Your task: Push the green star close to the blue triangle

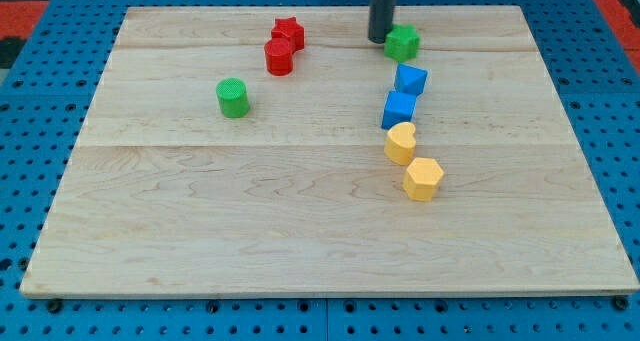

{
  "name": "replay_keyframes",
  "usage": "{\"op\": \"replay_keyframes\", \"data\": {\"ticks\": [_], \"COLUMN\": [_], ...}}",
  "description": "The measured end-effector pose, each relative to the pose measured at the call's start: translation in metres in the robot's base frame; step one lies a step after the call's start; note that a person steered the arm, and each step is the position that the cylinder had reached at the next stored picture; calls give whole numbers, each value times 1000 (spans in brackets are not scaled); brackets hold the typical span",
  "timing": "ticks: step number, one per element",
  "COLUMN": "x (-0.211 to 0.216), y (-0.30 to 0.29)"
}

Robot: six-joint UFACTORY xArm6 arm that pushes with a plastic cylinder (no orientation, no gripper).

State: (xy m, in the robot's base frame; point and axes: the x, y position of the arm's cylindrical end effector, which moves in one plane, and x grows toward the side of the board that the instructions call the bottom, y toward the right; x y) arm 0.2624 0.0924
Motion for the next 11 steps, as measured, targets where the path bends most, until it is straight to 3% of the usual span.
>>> {"op": "replay_keyframes", "data": {"ticks": [2, 3, 4, 5, 7, 9, 10, 11], "x": [2, -37, -42, -32, 8, 4, -48, -57], "y": [-11, -31, 45, 84, 59, 52, 74, 21]}}
